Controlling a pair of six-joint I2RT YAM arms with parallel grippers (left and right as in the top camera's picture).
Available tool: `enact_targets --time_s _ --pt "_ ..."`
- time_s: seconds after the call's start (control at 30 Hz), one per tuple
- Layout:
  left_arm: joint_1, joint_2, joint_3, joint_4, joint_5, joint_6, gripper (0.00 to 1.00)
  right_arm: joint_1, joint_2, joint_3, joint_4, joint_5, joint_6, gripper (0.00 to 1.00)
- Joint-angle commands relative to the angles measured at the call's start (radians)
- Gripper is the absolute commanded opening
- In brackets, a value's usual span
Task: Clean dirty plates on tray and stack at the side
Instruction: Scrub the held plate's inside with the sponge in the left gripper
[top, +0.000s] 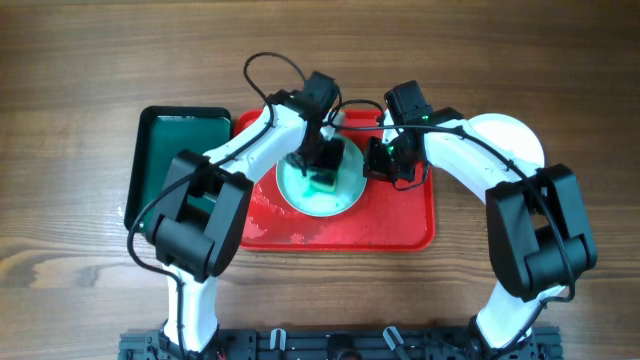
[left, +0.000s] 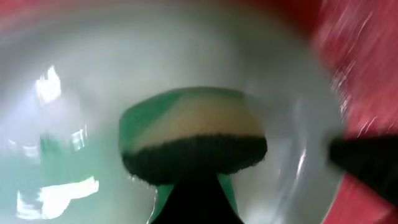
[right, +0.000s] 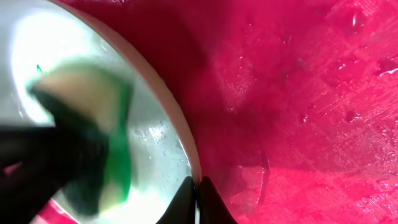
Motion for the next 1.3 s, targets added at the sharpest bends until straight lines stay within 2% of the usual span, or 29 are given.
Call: enact_targets --time_s 0.0,0.1,0.17,0.33,0.47,0.57,0.67,0.73,0.8,0.9,0.97,1.03,1.13,1.27 --pt "0.041 0.028 -0.008 0.119 -0.126 -0.134 0.04 0.001 0.017 -0.008 -0.002 0.008 -0.009 0.04" --pt "0.061 0.028 -0.008 0.177 -0.244 -0.240 0.04 0.001 0.017 -0.008 -0.001 0.009 -0.010 0.04" --pt "0.068 0.028 -0.008 0.158 -0.299 -0.306 0.04 0.001 0.017 -0.008 -0.002 0.009 -0.010 0.04" --pt "0.069 0.028 -0.008 -0.048 -0.508 -0.563 0.04 0.001 0.017 -0.008 -0.001 0.009 -0.011 0.04" --pt "0.068 0.028 -0.008 -0.158 -0.509 -0.585 0.04 0.001 0.017 -0.008 -0.001 0.009 -0.013 0.04" --pt "0.067 0.028 -0.008 -0.169 -0.310 -0.379 0.04 0.001 0.017 -0.008 -0.001 0.009 -0.013 0.04" --pt "0.067 0.028 -0.008 -0.184 0.053 -0.072 0.04 0.001 0.017 -0.008 0.002 0.008 -0.011 0.04" --pt "0.067 0.028 -0.008 -0.207 0.227 0.072 0.04 0.001 0.017 -0.008 0.004 0.009 -0.009 0.04" --pt "0.067 0.028 -0.008 -0.219 0.325 0.161 0.04 0.001 0.017 -0.008 0.005 0.009 -0.009 0.04" --pt "0.067 0.028 -0.008 -0.189 0.337 0.179 0.04 0.001 0.017 -0.008 0.003 0.009 -0.010 0.04" --pt "0.069 0.028 -0.008 -0.136 0.300 0.161 0.04 0.001 0.017 -0.008 0.002 0.008 -0.010 0.04" --pt "0.069 0.028 -0.008 -0.080 0.208 0.093 0.04 0.001 0.017 -0.008 0.002 0.008 -0.010 0.04" --pt "0.069 0.028 -0.008 0.023 -0.058 -0.095 0.04 0.001 0.017 -0.008 0.003 0.008 -0.010 0.04" --pt "0.069 0.028 -0.008 0.052 -0.356 -0.314 0.04 0.001 0.017 -0.008 0.005 0.009 -0.010 0.04"
